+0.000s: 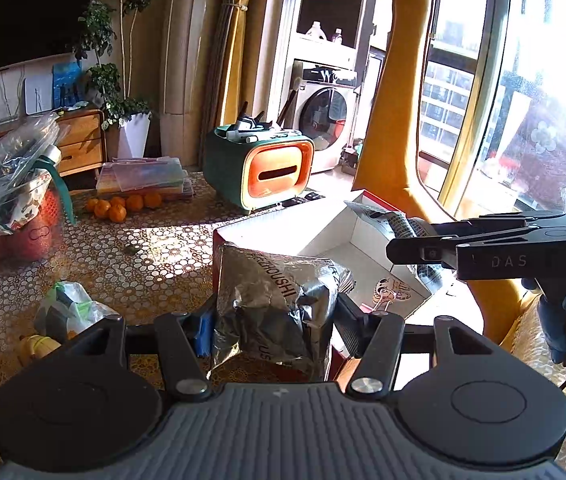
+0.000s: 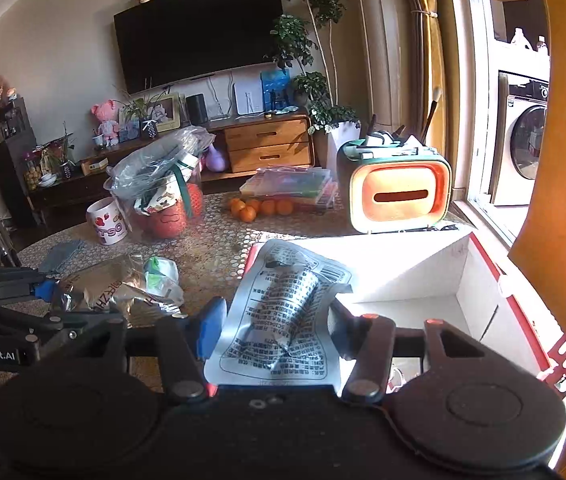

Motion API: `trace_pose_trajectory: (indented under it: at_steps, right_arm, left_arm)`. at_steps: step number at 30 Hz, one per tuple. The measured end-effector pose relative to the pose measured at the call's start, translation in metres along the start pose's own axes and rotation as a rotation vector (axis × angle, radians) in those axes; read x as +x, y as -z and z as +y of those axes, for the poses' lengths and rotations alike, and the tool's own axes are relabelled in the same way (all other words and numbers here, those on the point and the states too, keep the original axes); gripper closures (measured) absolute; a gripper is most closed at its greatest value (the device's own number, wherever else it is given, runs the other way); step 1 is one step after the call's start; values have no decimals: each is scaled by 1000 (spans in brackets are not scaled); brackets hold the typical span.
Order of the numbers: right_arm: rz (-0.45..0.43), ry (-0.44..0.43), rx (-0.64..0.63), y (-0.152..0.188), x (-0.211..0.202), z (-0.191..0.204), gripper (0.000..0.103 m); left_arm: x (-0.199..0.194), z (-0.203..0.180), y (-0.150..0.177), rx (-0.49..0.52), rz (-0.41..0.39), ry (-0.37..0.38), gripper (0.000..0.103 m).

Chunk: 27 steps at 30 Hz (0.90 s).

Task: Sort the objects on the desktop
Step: 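Carry the foil packet and white sachet with both grippers over the red box, then open both grippers to drop the foil packet and sachet in the box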

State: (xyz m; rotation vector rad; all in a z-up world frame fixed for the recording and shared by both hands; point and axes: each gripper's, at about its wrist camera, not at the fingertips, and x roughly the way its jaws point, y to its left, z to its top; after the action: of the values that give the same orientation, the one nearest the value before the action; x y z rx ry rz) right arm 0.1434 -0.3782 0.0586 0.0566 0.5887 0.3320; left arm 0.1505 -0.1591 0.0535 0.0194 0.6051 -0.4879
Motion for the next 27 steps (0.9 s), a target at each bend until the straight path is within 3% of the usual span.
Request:
trace_pose_trajectory:
  at_steps: [11,19,27]
  right_arm:
    - [29,99,27,2,14,-70,49]
    - [112,97,37,7,56,-98,49]
    - [224,79,70,19,91,-109,49]
  left_arm:
    - [78,-52,-21,99,80,38,45]
    - [133,-68,-20,137,184,23,45]
    - [162,-70,-15,169,269,15,45]
